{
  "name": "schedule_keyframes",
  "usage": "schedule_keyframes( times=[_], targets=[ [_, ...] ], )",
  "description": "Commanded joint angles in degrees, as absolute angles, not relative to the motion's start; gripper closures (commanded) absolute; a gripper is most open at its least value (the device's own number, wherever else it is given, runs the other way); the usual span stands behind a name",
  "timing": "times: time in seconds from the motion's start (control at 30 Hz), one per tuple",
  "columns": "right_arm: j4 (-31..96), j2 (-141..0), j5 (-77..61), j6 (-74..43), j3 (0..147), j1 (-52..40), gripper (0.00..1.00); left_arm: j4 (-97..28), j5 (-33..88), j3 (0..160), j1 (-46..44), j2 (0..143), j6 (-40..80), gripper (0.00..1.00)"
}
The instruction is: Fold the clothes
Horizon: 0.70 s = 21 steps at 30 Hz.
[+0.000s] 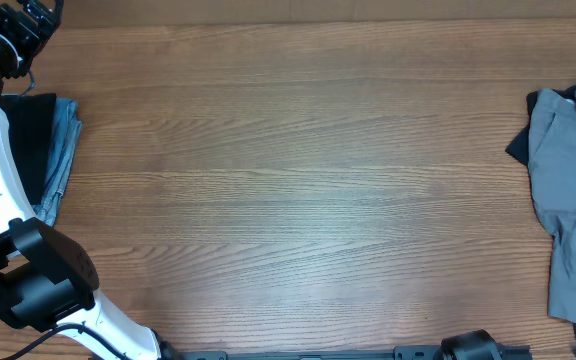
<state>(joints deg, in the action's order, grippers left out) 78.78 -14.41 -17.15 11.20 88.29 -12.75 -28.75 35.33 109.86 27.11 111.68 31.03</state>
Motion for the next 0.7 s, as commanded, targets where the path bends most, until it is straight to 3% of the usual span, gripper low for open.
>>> schedule_keyframes(
  times=[0.0, 0.47, 0.67],
  targets=[
    [70.3, -11.8, -16.6, 11.3, 77.0, -11.7, 0.00, -28.7, 35.4, 109.6, 27.3, 112.2, 30.9, 0.00],
    [2.3, -1.1, -19.6, 11.3, 20.8, -11.2, 0.00, -28.7, 35.4, 109.6, 27.3, 112.2, 30.9, 0.00],
    [-8.2, -0.2, -15.9, 11.3, 10.9, -11.1, 0.00, -28.7, 35.4, 109.6, 27.4, 112.2, 30.9, 0.00]
  ],
)
